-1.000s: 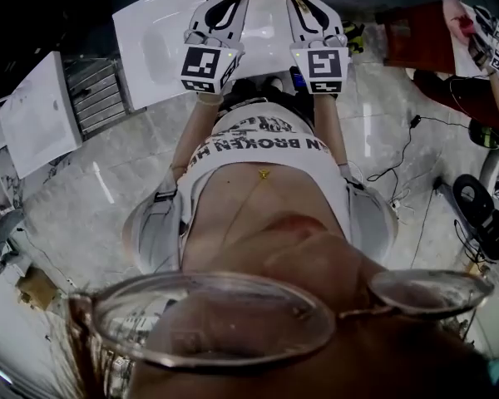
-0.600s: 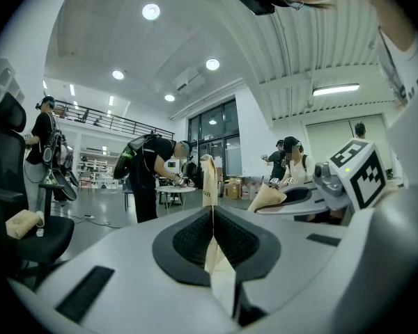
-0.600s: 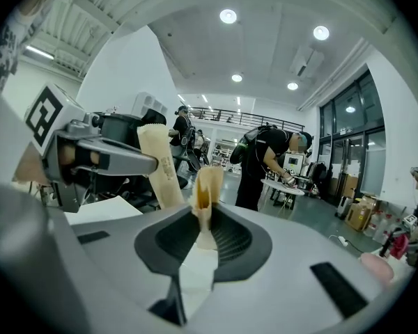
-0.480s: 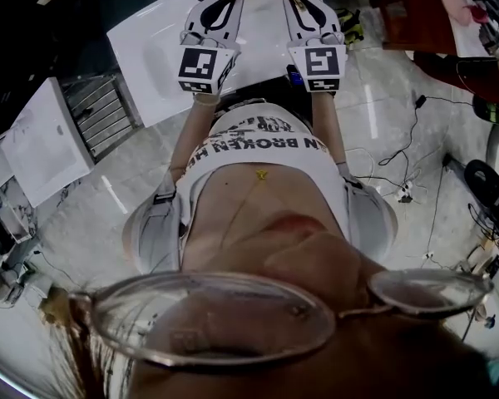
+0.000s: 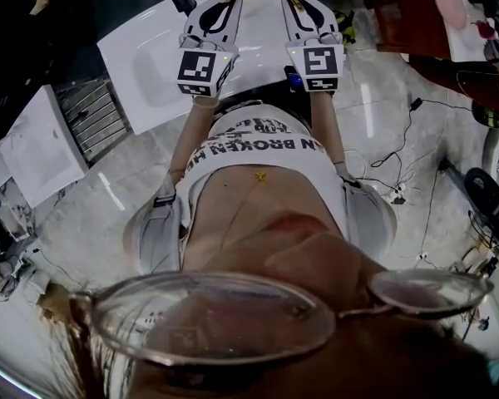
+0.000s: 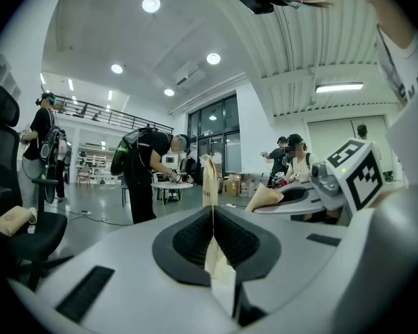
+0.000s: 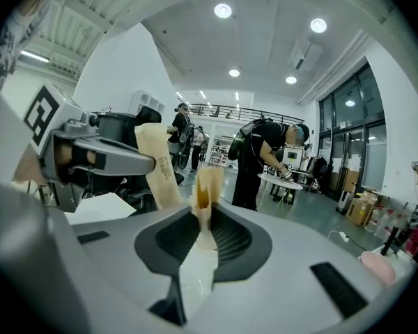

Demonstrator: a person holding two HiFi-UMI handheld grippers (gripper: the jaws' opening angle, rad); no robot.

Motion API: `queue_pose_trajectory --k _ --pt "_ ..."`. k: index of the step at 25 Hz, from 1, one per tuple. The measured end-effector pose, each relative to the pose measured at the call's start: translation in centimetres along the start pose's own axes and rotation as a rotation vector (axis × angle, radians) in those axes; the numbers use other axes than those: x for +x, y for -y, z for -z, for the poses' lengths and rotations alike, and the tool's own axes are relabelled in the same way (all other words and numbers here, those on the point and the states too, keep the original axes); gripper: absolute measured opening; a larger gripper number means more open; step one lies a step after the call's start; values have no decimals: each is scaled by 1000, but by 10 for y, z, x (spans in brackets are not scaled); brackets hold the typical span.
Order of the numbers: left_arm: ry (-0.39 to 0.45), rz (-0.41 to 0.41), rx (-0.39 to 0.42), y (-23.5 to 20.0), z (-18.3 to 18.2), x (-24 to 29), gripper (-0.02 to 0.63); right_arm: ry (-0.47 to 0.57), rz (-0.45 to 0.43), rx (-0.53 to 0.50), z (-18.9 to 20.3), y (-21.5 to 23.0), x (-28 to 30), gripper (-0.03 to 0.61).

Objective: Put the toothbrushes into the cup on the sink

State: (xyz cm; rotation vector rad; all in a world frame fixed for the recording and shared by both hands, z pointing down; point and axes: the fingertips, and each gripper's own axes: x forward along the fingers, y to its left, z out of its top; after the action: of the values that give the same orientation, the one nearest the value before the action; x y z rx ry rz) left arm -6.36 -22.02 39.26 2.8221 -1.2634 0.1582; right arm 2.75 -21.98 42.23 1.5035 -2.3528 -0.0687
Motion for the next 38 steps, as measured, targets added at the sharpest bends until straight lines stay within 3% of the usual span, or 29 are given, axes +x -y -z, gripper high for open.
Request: queue_pose_trajectory --k 8,21,33,38 --pt "-15 -38 -26 20 0 23 15 -6 -11 -6 16 45 -7 63" --pt "-39 -109 -40 17 15 23 15 -35 -37 5 53 69 27 63" --pt "-63 -182 -62 10 25 2 15 -250 -85 -45 122 63 86 63" --pt "-65 -187 -77 2 24 -5 15 -290 -100 -49 128 53 98 64"
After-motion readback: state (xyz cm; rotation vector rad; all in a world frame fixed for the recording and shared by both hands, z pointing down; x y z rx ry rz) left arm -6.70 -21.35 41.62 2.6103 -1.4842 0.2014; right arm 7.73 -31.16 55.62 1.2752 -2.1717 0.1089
